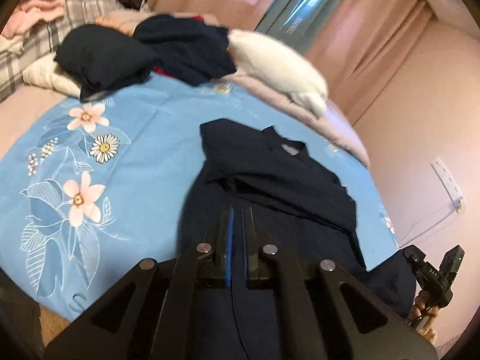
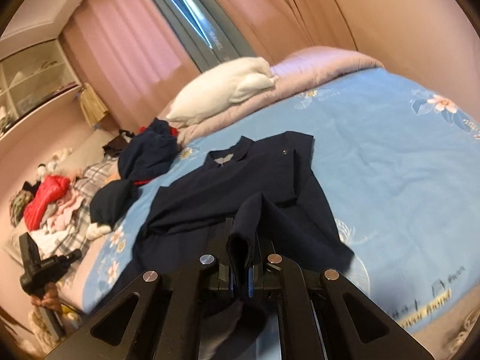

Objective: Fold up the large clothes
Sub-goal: 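Lift the hem with both grippers and fold it toward the collar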

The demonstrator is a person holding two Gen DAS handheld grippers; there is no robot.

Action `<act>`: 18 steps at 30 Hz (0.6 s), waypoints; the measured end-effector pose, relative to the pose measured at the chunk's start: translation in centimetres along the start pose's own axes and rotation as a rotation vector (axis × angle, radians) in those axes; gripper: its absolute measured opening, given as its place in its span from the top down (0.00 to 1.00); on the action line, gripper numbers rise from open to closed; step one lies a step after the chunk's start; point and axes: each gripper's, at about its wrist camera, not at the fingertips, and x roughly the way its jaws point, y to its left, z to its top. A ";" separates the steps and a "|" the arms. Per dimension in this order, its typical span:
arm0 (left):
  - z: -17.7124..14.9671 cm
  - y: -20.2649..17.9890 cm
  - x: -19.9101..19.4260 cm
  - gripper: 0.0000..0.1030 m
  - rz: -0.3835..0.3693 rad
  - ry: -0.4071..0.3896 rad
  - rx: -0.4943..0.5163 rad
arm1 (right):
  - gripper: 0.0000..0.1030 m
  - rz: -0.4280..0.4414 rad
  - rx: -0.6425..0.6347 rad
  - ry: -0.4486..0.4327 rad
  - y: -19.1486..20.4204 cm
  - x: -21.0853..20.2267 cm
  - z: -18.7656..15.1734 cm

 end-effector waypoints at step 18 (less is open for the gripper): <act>-1.3 2.3 1.0 0.80 0.091 0.083 0.013 | 0.94 -0.198 0.159 0.163 -5.4 11.9 2.2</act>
